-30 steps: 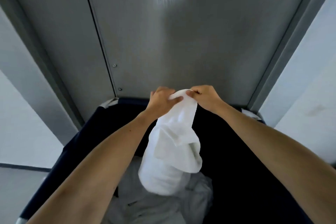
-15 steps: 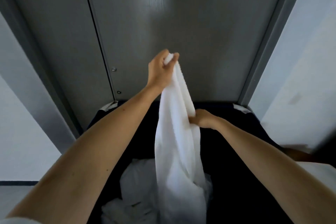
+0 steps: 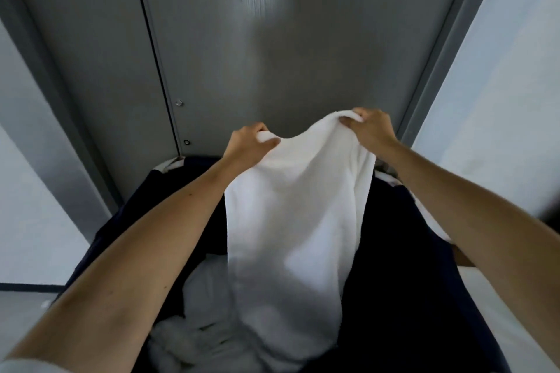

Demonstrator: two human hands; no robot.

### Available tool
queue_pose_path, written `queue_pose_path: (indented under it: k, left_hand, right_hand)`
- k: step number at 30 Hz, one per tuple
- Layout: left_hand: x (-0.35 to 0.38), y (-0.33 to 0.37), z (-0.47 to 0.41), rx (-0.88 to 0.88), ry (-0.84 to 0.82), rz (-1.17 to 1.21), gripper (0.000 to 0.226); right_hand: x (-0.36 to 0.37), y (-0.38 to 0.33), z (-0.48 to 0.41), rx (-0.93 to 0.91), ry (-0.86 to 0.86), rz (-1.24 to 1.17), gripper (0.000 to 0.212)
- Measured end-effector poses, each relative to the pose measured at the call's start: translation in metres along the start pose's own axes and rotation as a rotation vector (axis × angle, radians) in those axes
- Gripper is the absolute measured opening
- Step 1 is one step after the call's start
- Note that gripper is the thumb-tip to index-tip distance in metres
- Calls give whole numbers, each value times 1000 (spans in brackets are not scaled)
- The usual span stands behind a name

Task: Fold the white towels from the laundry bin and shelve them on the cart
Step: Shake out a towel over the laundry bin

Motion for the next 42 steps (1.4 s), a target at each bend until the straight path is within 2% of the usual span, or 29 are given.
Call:
queue_pose_path:
  k: [11,15,17,19,21,25,29,35,39,42]
  left_hand:
    - [-13,6,2,-85,119,188,28]
    - [-27,11,-5,-170,190,342,31]
    - [-14,10,-8,-228,129,574,25]
    - [10,15,-3,-317,34,905,21]
    - [27,26,4,-376,-8,1103,12]
    - [30,45,1,-382,43,1274,32]
    - [31,69,1,-330,39,1448,36]
    - [35,101,-3,-163,-77,1643,17]
    - [41,126,-4,-79,-156,1639,15]
    - [45,134,-8,-58,-153,1646,14]
  right_hand:
    - [-14,33,1,90,-72,76,32]
    - [-10,31,-2,93,-136,159,29]
    - [0,26,-1,87,-208,213,26]
    - [15,22,2,83,-261,214,20]
    - [32,16,8,84,-317,106,14]
    - [60,-11,28,75,-477,-260,31]
    - [63,-23,34,34,-427,-418,40]
    - [48,-18,25,28,-150,-238,53]
    - [35,-17,19,84,55,-188,64]
    - [28,-12,14,123,163,-177,55]
Point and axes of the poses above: each hand's wrist, its own z-axis away from the middle knuckle, its own x-axis out of the palm, y = z × x, the point moved 8 cm from there along -z, towards the middle knuckle, and after that the axes turned 6 degrees about -y, right-handed, at the moved point
